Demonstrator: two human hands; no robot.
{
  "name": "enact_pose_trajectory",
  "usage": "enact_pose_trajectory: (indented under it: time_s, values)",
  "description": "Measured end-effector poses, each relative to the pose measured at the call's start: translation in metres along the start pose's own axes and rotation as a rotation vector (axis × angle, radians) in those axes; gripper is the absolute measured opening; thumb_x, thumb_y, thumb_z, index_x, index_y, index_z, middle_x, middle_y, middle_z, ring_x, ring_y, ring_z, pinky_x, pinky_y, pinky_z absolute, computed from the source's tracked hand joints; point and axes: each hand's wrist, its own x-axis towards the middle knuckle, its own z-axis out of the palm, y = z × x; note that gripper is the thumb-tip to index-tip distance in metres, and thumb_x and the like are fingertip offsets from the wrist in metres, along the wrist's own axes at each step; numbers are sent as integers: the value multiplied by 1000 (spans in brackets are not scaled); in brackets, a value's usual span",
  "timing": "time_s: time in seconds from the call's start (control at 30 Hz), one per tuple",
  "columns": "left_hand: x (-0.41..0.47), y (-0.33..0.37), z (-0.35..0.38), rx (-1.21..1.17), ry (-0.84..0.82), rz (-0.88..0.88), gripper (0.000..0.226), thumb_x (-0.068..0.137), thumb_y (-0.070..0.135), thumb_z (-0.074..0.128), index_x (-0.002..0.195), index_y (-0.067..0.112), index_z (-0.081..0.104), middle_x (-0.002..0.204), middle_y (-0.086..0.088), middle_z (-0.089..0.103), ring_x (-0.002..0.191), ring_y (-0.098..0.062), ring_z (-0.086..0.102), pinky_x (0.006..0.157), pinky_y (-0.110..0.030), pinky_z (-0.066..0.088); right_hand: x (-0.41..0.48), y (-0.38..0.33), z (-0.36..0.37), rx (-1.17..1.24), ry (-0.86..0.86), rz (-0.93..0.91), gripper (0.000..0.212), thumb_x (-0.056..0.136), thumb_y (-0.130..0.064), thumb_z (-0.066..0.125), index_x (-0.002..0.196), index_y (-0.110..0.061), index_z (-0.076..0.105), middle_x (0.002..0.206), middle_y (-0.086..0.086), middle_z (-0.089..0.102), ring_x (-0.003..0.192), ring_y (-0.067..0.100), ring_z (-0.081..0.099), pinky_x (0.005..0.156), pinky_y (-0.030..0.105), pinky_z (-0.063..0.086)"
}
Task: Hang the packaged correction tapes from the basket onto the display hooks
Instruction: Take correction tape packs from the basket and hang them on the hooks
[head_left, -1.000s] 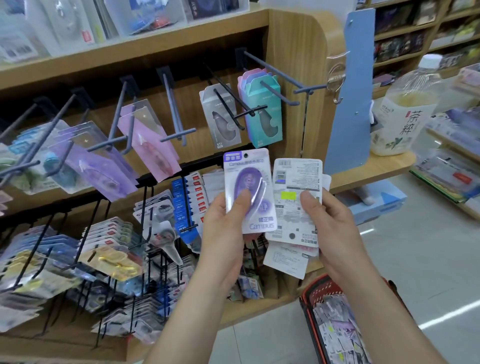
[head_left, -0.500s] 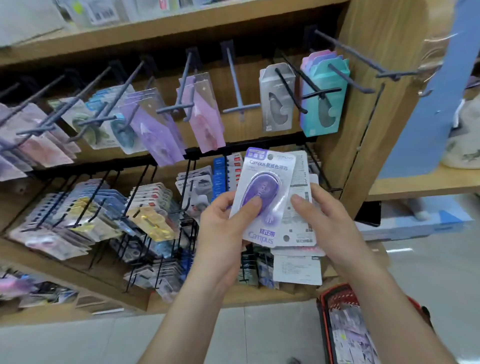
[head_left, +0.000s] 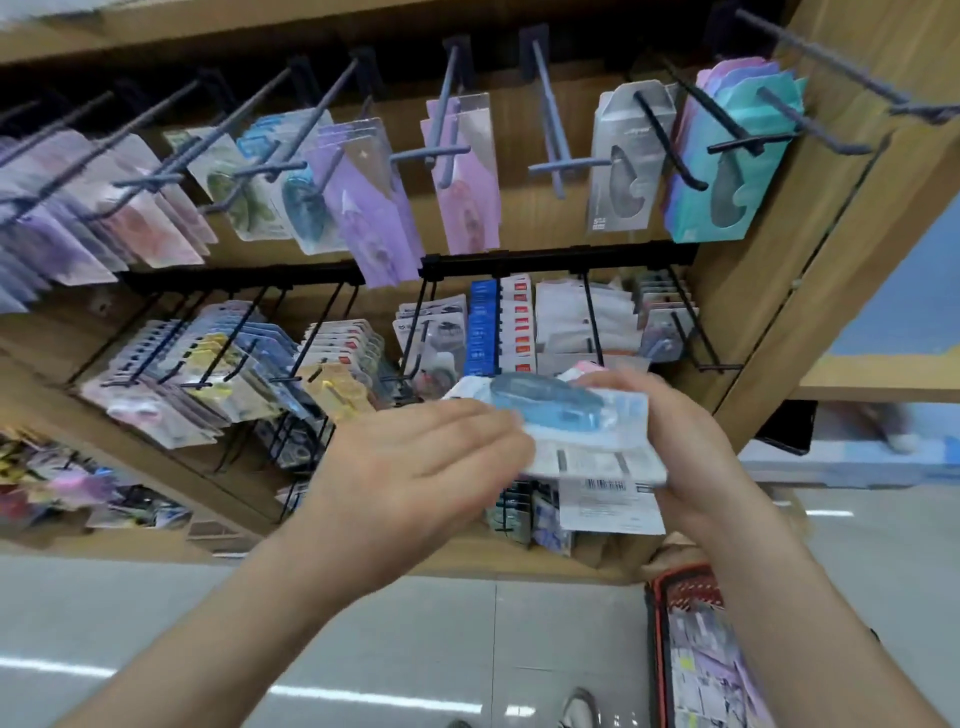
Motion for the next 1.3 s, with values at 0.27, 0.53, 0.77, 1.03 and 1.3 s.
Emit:
enact_pose_trajectory:
  time_s: [0.27, 0.53, 0.77, 1.03, 1.3]
  values:
    - [-24, -25, 1, 48, -140, 141, 7, 101, 12, 54, 105, 12, 60, 117, -8, 71, 110, -25, 68, 91, -42, 54, 2, -1, 1, -220, -276, -49, 30, 70, -20, 77, 99, -15, 71, 110, 5, 66, 81, 20, 70, 60, 28, 57]
    - [-28, -37, -3, 131, -174, -54, 12, 95, 2, 60, 104, 6, 67, 109, -13, 71, 99, -31, 67, 86, -45, 54, 6, 5, 7, -22, -15, -66, 20, 89, -7, 65, 97, -24, 73, 96, 10, 73, 65, 21, 71, 48, 27, 55]
    - [-39, -19, -21, -274, -58, -853, 32, 95, 29, 63, 123, 42, 59, 115, 35, 62, 106, 10, 59, 85, -5, 43, 19, 1, 3, -257, 145, -378, 36, 93, -6, 65, 93, -41, 73, 108, -13, 69, 97, 31, 69, 77, 44, 59]
    - [-22, -9, 24, -774, 397, -1600, 33, 96, 12, 58, 92, 35, 80, 105, 5, 76, 103, -23, 70, 93, -50, 55, 17, 5, 23, -407, 61, -650, 33, 91, 4, 64, 107, -24, 69, 115, -19, 68, 109, 3, 58, 102, 37, 47]
    - [-3, 1, 29, -975, 307, -1533, 40, 72, 43, 73, 102, 17, 74, 95, 1, 77, 89, -12, 72, 74, -28, 58, 15, 9, 45, -453, -74, -715, 39, 90, 3, 65, 100, -34, 66, 102, -29, 67, 102, -6, 60, 89, 11, 44]
